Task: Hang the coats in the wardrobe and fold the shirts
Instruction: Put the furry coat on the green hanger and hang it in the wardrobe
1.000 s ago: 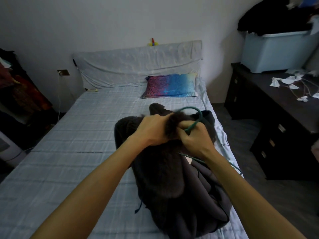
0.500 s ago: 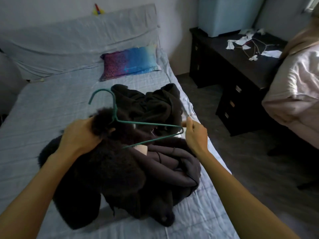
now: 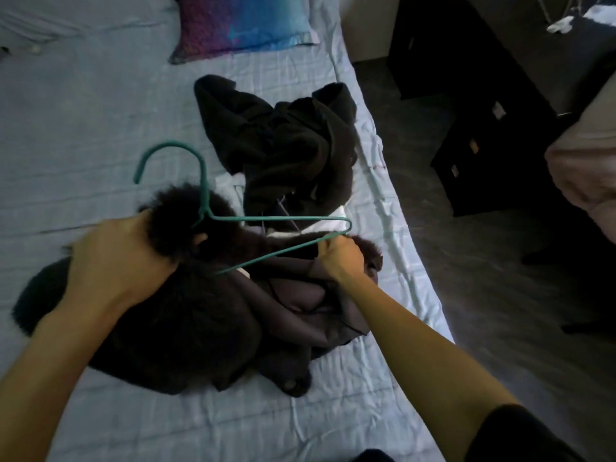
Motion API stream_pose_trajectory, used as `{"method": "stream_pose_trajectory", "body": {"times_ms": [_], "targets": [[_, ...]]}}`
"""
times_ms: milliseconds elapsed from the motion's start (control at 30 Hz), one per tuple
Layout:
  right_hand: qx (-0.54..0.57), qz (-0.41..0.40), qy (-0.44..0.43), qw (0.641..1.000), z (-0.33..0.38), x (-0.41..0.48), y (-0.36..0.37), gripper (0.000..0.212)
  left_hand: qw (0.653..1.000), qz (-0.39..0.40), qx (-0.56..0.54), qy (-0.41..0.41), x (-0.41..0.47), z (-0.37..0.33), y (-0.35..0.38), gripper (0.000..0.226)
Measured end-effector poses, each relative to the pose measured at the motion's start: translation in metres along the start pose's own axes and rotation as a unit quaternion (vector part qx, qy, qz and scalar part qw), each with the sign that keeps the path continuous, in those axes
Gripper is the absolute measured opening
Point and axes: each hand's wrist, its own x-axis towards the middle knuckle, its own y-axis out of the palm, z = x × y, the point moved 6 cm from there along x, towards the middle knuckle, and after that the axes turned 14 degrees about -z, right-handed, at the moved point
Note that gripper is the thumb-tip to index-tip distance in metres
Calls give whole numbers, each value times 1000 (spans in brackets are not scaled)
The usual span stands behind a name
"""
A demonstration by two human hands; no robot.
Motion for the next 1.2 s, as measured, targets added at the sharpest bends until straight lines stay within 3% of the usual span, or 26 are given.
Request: {"method": "stream_pose_trajectory", "body": {"times_ms": [133,333,567,633,733,800,967,1067,1200], "targets": [[-56,59,-23,996,-8,26,48,35,999,-25,-27,1,6,-45,3,49],[-131,67,-102,984,-15,52,110,49,996,-44,-74,22,19,-68,37,44],[-257,152,-101,949,-49,64,146,84,995,-33,-95,26,29,-75,50,42],[-252,172,-67,950,-53,63,144,75,995,-33,-92,26,28,-75,49,43],[-235,187,-54,952,-51,58,131,39,996,-32,-85,27,24,-73,47,44],[-195,164,-14,967,-46,56,110,31,996,-22,-83,19,21,-70,43,43],[11,16,115,993,-30,69,26,33,996,-20,-88,-4,14,-58,22,42],[77,-52,91,991,-18,69,-33,20,994,-32,-104,-16,8,-51,-1,40],[131,-124,77,981,9,49,-104,37,991,-60,-114,-23,4,-42,-43,40]]}}
